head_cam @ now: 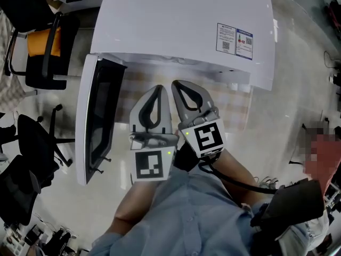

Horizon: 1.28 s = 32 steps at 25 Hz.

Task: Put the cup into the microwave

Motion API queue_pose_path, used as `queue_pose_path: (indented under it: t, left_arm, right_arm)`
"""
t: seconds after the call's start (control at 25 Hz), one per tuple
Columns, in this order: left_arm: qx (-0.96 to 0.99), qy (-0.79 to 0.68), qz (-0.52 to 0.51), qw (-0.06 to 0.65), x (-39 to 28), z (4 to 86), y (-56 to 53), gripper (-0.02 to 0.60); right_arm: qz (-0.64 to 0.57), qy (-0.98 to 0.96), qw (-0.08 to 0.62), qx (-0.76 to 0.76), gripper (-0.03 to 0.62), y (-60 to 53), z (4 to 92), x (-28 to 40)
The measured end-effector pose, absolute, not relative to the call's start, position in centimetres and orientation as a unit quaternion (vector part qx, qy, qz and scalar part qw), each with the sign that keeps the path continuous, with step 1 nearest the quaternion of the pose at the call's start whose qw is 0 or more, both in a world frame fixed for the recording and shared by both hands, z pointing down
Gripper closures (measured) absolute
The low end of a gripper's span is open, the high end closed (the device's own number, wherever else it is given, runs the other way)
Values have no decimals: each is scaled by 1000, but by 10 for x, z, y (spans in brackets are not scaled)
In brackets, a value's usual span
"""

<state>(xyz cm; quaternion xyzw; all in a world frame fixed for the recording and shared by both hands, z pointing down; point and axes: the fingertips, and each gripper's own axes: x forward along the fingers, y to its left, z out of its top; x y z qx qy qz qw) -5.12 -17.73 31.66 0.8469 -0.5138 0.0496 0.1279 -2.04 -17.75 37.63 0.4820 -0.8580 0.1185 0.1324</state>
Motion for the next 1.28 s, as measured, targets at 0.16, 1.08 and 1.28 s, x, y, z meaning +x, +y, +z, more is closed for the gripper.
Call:
queue_pose_path:
  t: [0.16, 1.08, 1.28]
  left_arm:
    - [851, -501, 58, 145, -45, 334, -193, 575]
    - [870, -445, 76, 200, -21, 394, -258, 575]
    - [871, -444, 80, 194, -22, 393, -263, 575]
  right_arm:
    - [131, -849, 142, 491, 592, -191, 392, -24]
    - [170, -824, 144, 522, 591, -259, 437, -7]
    - [173, -823, 142, 522, 591, -265, 437, -8]
